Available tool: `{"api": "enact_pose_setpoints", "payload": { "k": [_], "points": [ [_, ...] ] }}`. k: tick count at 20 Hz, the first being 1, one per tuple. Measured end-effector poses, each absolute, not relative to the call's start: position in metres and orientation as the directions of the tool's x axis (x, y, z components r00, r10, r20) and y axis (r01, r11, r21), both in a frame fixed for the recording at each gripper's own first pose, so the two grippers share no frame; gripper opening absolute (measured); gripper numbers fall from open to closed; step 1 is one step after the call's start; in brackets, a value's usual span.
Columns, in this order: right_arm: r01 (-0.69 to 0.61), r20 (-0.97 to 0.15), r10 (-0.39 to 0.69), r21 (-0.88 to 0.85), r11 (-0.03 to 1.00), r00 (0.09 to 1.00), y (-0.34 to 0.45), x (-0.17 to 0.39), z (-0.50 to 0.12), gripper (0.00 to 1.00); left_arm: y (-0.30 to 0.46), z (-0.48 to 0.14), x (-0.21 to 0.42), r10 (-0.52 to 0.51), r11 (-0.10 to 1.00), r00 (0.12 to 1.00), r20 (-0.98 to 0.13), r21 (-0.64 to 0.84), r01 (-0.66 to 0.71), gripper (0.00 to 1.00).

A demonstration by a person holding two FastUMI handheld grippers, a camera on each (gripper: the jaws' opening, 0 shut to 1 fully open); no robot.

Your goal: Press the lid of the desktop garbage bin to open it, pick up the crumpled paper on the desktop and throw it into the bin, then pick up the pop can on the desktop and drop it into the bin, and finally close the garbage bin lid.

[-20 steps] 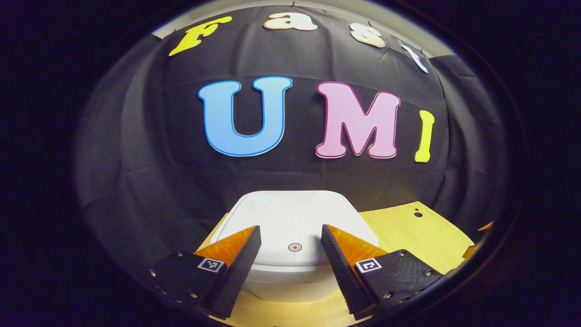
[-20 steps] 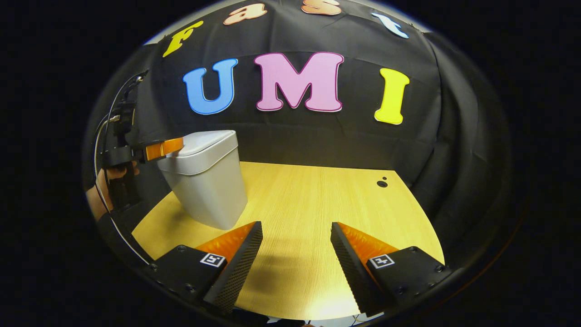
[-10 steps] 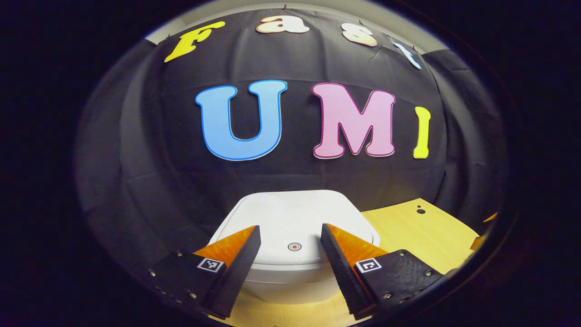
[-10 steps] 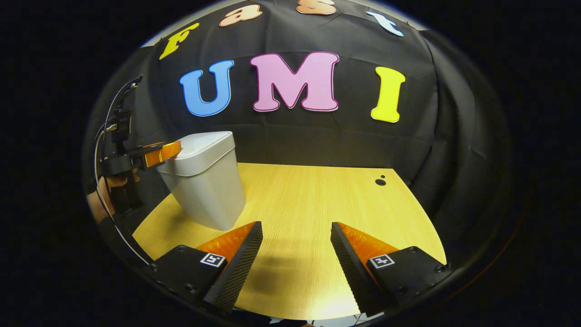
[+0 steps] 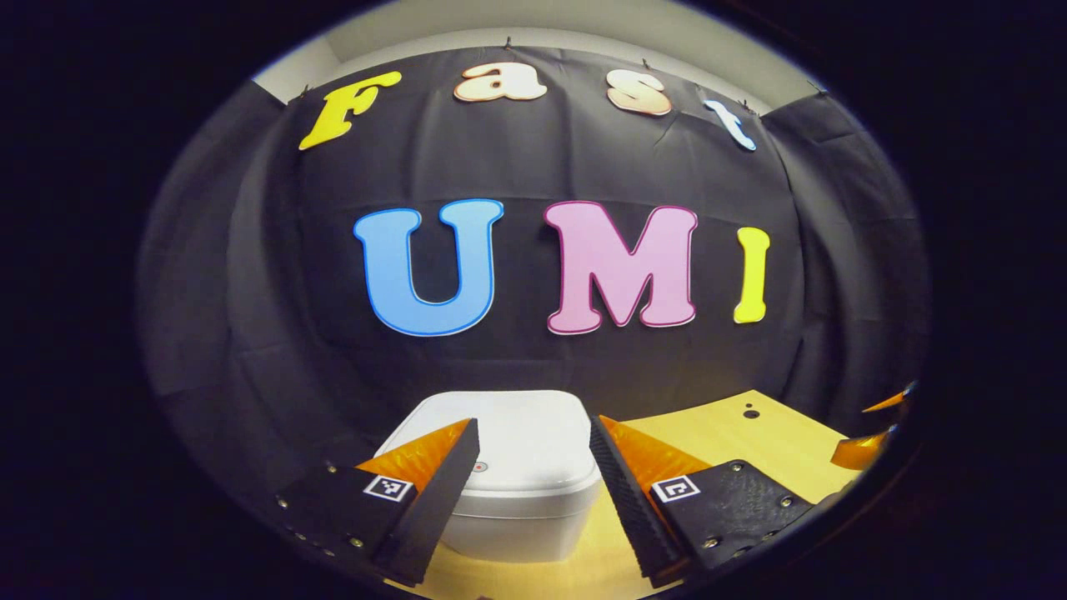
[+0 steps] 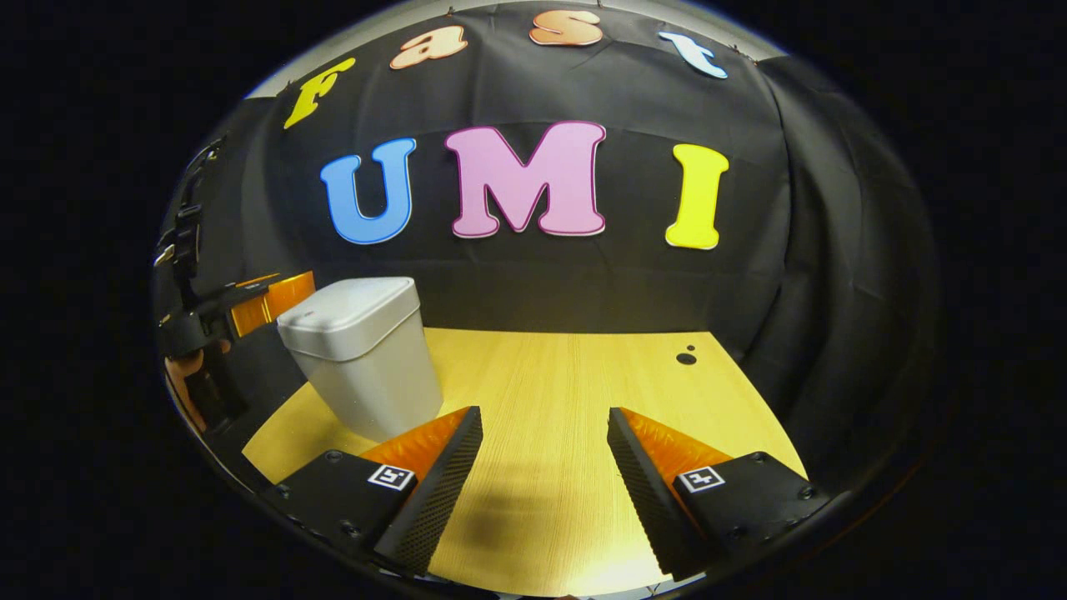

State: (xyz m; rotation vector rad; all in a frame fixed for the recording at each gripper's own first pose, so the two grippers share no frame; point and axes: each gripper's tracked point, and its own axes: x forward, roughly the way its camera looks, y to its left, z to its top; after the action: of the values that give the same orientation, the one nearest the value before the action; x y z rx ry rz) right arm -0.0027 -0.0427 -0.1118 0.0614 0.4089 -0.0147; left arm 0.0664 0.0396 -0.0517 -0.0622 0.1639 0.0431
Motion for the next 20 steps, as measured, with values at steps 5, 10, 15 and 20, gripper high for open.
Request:
{"api": "enact_pose_setpoints", "payload": {
  "k": [5,10,15,20],
  "points": [
    [0.005,-0.283,0.013,0.065,0.998,0.959,-0.050,0.005,-0.062,0.98,0.009,-0.023,0.047,0.032,0.981,0.987,-0.156,-0.183,-0.060,0.89],
    [-0.039,-0.132,0.044,0.043,0.998,0.990,-0.058,0.003,-0.010,0.98,-0.017,-0.012,0.017,0.088,0.978,0.989,-0.122,-0.176,-0.109,0.89],
    [-0.086,-0.003,0.086,0.000,0.996,0.996,-0.059,-0.010,0.017,0.98,-0.043,0.008,-0.010,0.125,0.977,0.990,-0.064,-0.167,-0.134,0.89],
    [-0.090,0.032,0.092,-0.053,0.995,0.995,-0.054,-0.026,0.021,0.98,-0.055,0.025,-0.015,0.097,0.984,0.994,-0.041,-0.147,-0.102,0.89]
  ]
}}
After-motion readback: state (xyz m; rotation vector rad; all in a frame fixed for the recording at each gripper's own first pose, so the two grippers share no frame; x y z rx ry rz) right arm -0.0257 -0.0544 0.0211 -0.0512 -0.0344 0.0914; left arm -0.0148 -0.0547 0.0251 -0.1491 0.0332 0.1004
